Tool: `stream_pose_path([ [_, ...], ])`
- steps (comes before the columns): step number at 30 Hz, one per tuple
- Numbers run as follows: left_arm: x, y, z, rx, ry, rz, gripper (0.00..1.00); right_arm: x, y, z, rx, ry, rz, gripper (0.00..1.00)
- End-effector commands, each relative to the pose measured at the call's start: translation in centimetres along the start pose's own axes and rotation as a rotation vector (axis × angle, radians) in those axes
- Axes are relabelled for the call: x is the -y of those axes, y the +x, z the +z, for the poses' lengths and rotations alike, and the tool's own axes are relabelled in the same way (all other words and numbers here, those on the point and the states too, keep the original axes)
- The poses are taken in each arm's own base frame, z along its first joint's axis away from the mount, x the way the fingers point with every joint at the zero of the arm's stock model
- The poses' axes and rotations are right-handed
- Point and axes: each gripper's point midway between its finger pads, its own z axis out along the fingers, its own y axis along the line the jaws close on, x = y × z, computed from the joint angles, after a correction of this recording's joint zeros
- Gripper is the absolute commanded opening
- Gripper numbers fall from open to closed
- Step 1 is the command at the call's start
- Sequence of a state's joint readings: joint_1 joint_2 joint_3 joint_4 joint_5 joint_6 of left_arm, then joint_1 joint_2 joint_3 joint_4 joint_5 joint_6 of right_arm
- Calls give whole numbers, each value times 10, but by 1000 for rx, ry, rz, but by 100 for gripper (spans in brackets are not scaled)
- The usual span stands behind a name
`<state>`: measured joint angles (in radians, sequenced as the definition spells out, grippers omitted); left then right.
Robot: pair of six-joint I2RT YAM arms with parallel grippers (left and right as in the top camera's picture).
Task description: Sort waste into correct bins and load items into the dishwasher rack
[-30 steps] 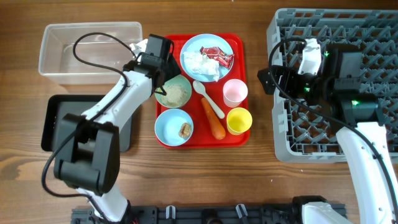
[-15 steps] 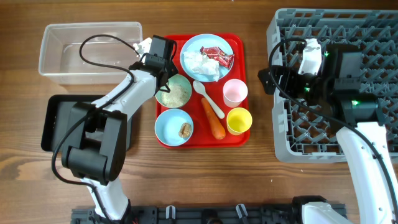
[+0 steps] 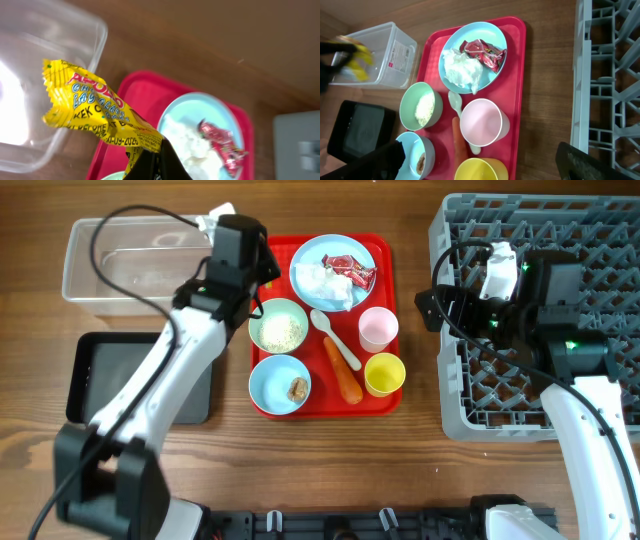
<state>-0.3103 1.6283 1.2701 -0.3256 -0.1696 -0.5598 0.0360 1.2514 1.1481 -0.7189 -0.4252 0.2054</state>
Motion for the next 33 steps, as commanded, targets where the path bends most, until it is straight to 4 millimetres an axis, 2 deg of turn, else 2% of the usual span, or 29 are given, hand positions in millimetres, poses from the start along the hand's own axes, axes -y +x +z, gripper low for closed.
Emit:
stream_pose_path([
  [1,-11,-44,-30,119,-12,95,4,0,-4,2,4,7,3,100],
  [2,-22,-51,-30,138,-50,100,4,1,-4,3,2,8,4,100],
  [4,-55,-61,-24,160,-159,77,4,2,-3,6,-7,10,8,100],
  [7,-96,-65,-3,145,-249,38,4,5,-1,10,-22,12,16,99],
  [9,-127,-66,20,138,-302,4,6,7,0,14,-34,16,45,99],
  [10,-137,-65,30,136,-319,-8,15,8,1,15,-38,16,49,99],
  [11,-144,-64,38,135,-329,-13,32,8,1,16,-41,17,50,99],
  [12,-152,-62,48,132,-340,-19,59,8,2,17,-43,17,51,99],
  [13,-157,-60,56,130,-346,-23,82,9,2,17,-45,17,52,98],
  [14,-160,-57,63,128,-350,-24,95,9,2,17,-45,17,52,98],
  [15,-162,-56,66,126,-351,-24,99,9,2,17,-45,17,52,98],
  [17,-161,-53,69,120,-347,-23,100,9,2,17,-45,18,52,98],
  [18,-158,-53,70,114,-331,-22,100,9,2,17,-45,17,52,98],
  [20,-137,-49,70,77,-231,9,100,9,2,17,-45,18,51,98],
  [21,-109,-45,66,40,-109,77,100,9,2,17,-45,18,51,98],
  [23,-77,-41,58,17,14,114,100,9,2,17,-45,18,51,98],
  [25,-32,-30,45,-5,143,156,99,9,2,17,-44,18,51,98],
  [26,-7,-16,41,-24,199,222,99,9,2,17,-45,18,51,98],
  [29,38,26,40,-76,269,403,100,9,3,17,-48,19,52,98],
  [31,58,58,48,-109,280,487,100,9,3,17,-49,19,50,98],
  [32,69,83,61,-134,283,518,100,9,3,17,-51,19,51,99],
  [33,72,91,66,-141,290,525,100,9,4,17,-51,20,52,98],
])
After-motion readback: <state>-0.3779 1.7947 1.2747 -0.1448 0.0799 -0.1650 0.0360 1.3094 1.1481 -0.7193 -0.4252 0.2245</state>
